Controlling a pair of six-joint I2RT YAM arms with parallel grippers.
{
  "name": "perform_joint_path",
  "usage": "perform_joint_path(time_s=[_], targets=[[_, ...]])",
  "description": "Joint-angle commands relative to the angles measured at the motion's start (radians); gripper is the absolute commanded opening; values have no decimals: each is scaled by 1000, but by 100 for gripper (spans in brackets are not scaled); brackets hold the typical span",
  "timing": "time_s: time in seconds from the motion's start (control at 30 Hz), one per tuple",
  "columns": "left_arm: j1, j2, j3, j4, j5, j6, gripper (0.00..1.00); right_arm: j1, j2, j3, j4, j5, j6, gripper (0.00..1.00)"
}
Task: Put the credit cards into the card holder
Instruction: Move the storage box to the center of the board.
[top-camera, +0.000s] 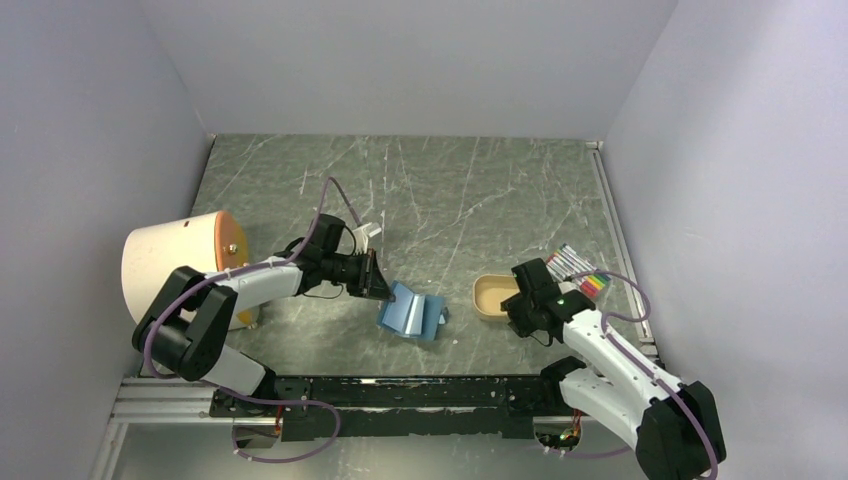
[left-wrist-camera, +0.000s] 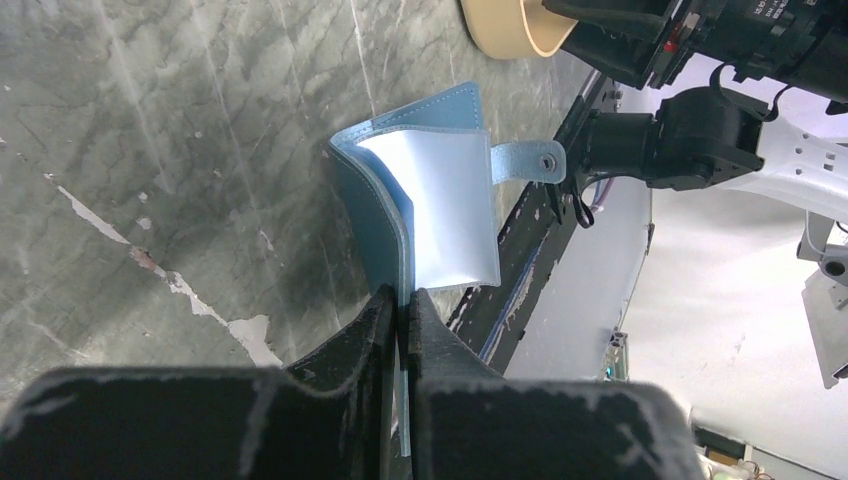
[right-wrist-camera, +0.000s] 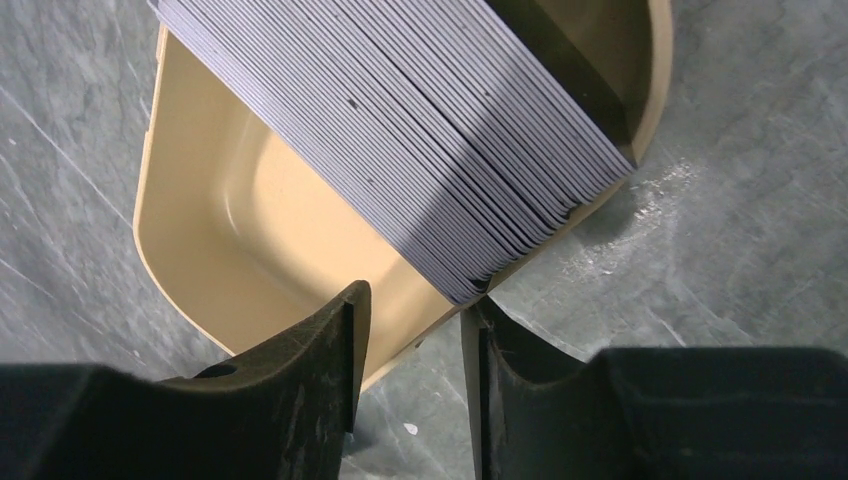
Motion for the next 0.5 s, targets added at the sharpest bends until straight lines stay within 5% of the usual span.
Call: perform_joint_path(time_s=[0.0, 0.47], targets=[[14, -4, 26, 3, -4, 15, 9, 1, 10, -5, 69, -16, -37, 40], [45, -6, 31, -9, 4, 13, 9, 19, 54, 16, 175, -51, -141, 30]])
